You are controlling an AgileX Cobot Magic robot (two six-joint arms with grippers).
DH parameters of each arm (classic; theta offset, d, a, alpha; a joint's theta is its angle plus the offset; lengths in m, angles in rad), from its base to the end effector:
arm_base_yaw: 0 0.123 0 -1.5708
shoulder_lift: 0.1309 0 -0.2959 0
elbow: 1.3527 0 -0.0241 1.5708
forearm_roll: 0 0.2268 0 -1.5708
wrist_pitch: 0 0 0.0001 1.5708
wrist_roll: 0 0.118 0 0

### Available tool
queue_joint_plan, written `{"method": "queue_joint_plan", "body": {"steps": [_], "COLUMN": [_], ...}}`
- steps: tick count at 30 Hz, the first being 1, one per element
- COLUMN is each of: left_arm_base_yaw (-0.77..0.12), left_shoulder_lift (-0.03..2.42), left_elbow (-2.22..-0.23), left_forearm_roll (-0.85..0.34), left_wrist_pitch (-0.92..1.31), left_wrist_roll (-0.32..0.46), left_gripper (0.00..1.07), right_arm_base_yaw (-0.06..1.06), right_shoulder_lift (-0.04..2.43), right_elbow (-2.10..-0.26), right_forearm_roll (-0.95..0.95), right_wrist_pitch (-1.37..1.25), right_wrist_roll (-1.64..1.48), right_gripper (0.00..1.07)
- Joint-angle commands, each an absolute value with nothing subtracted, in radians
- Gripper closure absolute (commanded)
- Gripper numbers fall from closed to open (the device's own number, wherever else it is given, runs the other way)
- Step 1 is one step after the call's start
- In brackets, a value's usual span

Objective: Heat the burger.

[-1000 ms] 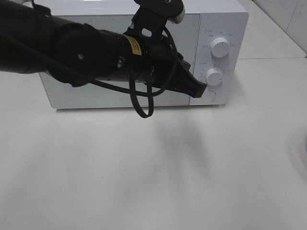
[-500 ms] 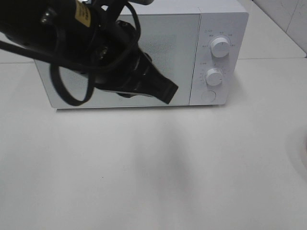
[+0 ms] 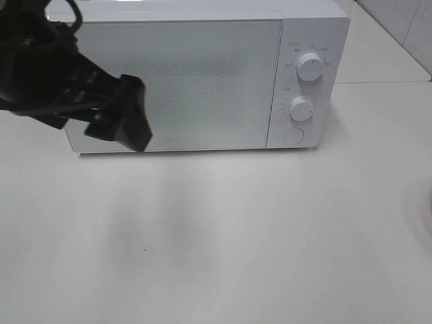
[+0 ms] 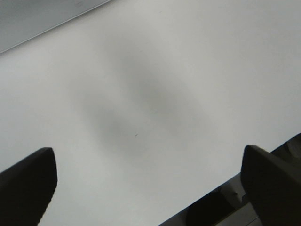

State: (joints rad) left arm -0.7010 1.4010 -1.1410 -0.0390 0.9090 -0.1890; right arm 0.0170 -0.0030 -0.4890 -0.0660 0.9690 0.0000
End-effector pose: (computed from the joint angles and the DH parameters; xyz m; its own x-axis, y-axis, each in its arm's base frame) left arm 0.2051 -0.1778 0.2993 -0.7979 0.3969 -0.4537 0.4983 0.8578 -0.1259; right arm -0.0078 -0.0066 0.2603 -0.3800 -0.0438 -0.9240 0.0191 0.9983 -0.0552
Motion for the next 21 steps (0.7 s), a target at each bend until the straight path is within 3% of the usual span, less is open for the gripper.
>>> {"method": "queue_joint_plan", "body": {"steps": [1, 3, 7, 9, 10, 12, 14, 15, 17, 21], "left_arm_base_yaw": [-0.590, -0.560, -0.411, -0.387, -0.326, -0.302, -0.216, -0.216, -0.134, -0.070], "left_shoulder_lift": [1.373, 1.368, 1.346, 1.341, 1.332, 1.327, 1.321, 1.321, 1.321, 1.312], "left_elbow": [-1.148, -1.148, -1.147, -1.147, -1.143, -1.143, -1.141, -1.141, -1.123, -1.092], "left_forearm_roll": [-0.060, -0.065, -0.070, -0.070, -0.070, -0.070, -0.077, -0.077, -0.104, -0.120], "left_wrist_pitch": [1.030, 1.055, 1.127, 1.127, 1.128, 1.128, 1.128, 1.128, 1.118, 1.119], "left_wrist_roll": [-0.141, -0.128, -0.078, -0.063, -0.033, -0.021, 0.035, 0.035, 0.117, 0.209], "left_gripper": [0.05, 0.05, 0.05, 0.05, 0.05, 0.06, 0.06, 0.06, 0.06, 0.06], "right_arm_base_yaw": [0.015, 0.015, 0.015, 0.015, 0.015, 0.015, 0.015, 0.015, 0.015, 0.015], "right_shoulder_lift": [-0.031, -0.031, -0.031, -0.031, -0.031, -0.031, -0.031, -0.031, -0.031, -0.031], "right_elbow": [-0.489, -0.489, -0.489, -0.489, -0.489, -0.489, -0.489, -0.489, -0.489, -0.489], "right_forearm_roll": [-0.062, -0.062, -0.062, -0.062, -0.062, -0.062, -0.062, -0.062, -0.062, -0.062], "right_wrist_pitch": [0.961, 0.961, 0.961, 0.961, 0.961, 0.961, 0.961, 0.961, 0.961, 0.961], "right_wrist_roll": [-0.008, -0.008, -0.008, -0.008, -0.008, -0.008, -0.008, -0.008, -0.008, -0.008], "right_gripper": [0.57, 0.57, 0.57, 0.57, 0.57, 0.57, 0.57, 0.57, 0.57, 0.57]}}
